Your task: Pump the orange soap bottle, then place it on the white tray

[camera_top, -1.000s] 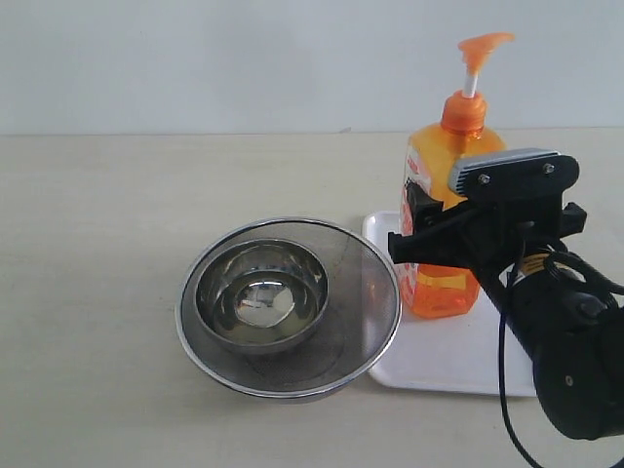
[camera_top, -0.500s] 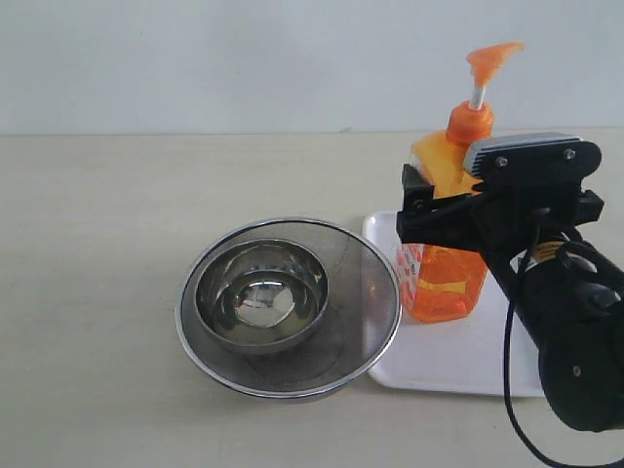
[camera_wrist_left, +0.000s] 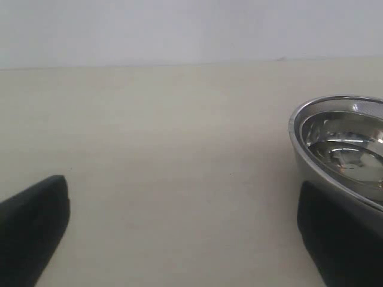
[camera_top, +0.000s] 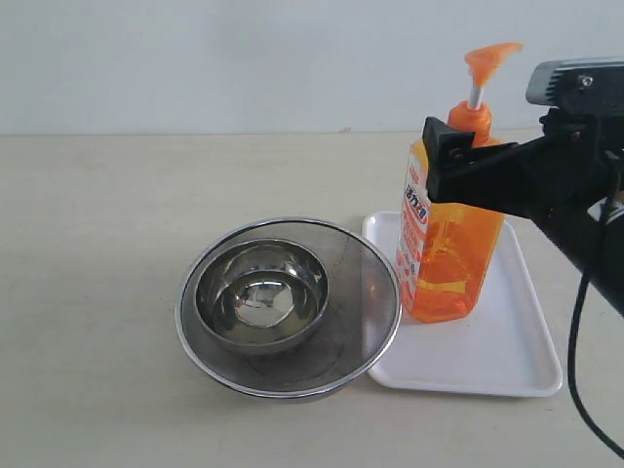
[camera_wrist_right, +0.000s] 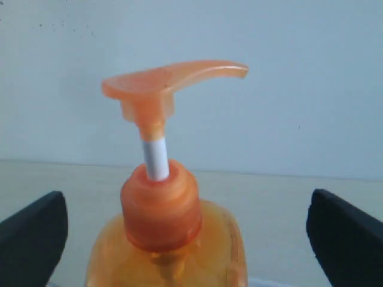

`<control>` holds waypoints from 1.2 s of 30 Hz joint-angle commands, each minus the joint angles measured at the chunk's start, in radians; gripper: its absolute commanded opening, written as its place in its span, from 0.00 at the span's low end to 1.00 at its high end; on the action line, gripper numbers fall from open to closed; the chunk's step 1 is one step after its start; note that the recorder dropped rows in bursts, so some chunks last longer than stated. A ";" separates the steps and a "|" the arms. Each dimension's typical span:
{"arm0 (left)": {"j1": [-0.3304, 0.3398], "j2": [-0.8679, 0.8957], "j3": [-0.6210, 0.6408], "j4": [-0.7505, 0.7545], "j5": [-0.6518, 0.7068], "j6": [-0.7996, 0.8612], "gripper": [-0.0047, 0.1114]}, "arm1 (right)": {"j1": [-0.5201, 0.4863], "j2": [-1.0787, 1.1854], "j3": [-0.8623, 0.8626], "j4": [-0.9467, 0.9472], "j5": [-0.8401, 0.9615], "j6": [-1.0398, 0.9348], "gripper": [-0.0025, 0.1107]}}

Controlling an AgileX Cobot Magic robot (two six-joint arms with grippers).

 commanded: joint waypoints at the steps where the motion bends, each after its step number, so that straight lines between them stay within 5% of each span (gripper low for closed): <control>1: 0.004 -0.004 0.003 -0.009 0.000 0.008 0.86 | -0.002 -0.097 0.007 0.042 0.172 -0.061 0.90; 4: 0.004 -0.004 0.003 -0.009 0.000 0.008 0.86 | -0.002 -0.156 0.007 0.098 0.255 -0.091 0.75; 10: 0.004 -0.004 0.003 -0.009 0.000 0.008 0.86 | -0.002 -0.288 0.007 0.162 0.498 -0.151 0.08; 11: 0.004 -0.004 0.003 -0.009 0.000 0.008 0.86 | -0.002 -0.312 0.007 0.162 0.561 -0.151 0.03; 18: 0.004 -0.004 0.003 -0.009 0.000 0.008 0.86 | -0.002 -0.487 0.009 0.165 0.778 -0.149 0.05; 30: 0.004 -0.004 0.003 -0.009 0.000 0.008 0.86 | -0.002 -0.815 0.360 0.183 0.636 -0.007 0.05; 36: 0.004 -0.004 0.003 -0.009 0.000 0.008 0.86 | -0.002 -0.879 0.392 0.183 0.706 0.069 0.05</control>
